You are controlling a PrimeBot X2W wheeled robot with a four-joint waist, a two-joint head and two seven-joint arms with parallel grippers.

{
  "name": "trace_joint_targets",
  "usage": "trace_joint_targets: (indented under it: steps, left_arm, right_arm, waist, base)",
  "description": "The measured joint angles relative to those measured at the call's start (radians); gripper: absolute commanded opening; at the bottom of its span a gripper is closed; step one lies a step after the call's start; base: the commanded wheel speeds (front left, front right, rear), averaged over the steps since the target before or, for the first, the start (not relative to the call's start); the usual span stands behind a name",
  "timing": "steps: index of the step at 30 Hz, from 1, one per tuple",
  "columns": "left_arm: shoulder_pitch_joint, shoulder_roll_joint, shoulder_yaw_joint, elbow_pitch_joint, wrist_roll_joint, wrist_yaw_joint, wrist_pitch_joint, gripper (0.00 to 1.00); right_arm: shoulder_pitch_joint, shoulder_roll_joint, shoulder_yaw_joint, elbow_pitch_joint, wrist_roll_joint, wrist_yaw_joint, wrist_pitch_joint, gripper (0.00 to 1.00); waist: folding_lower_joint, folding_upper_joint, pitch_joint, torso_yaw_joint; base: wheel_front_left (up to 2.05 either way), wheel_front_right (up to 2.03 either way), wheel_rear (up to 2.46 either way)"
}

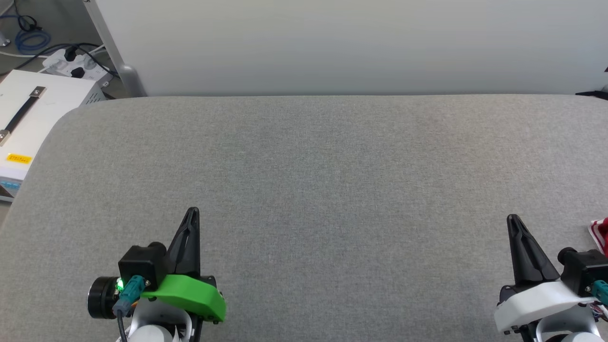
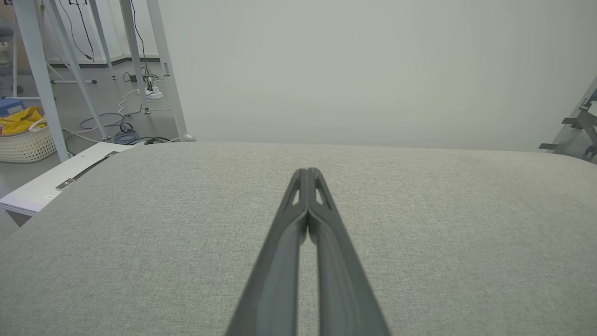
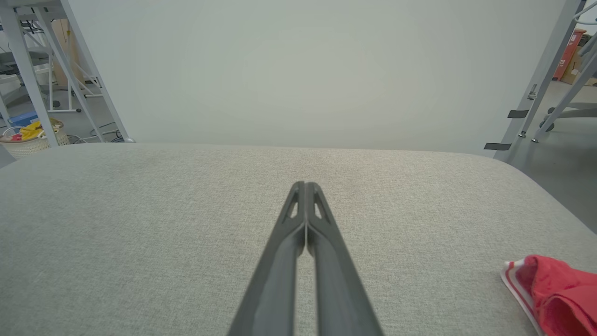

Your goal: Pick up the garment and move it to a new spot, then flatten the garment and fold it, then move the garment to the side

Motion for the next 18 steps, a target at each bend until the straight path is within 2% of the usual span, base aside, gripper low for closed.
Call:
trace_joint_targets:
  steps: [18]
  left_arm:
    - [0.000,-0.001,0.008,-0.011,0.037,0.021,0.037,0.00]
  right_arm:
    - [-0.010,0.015,0.013,0.008,-0.038,0.000,0.030,0.00]
  waist:
    - [0.0000,0.0000,-0.011,-0.002]
  base:
    - [0.00,0.00,0.00]
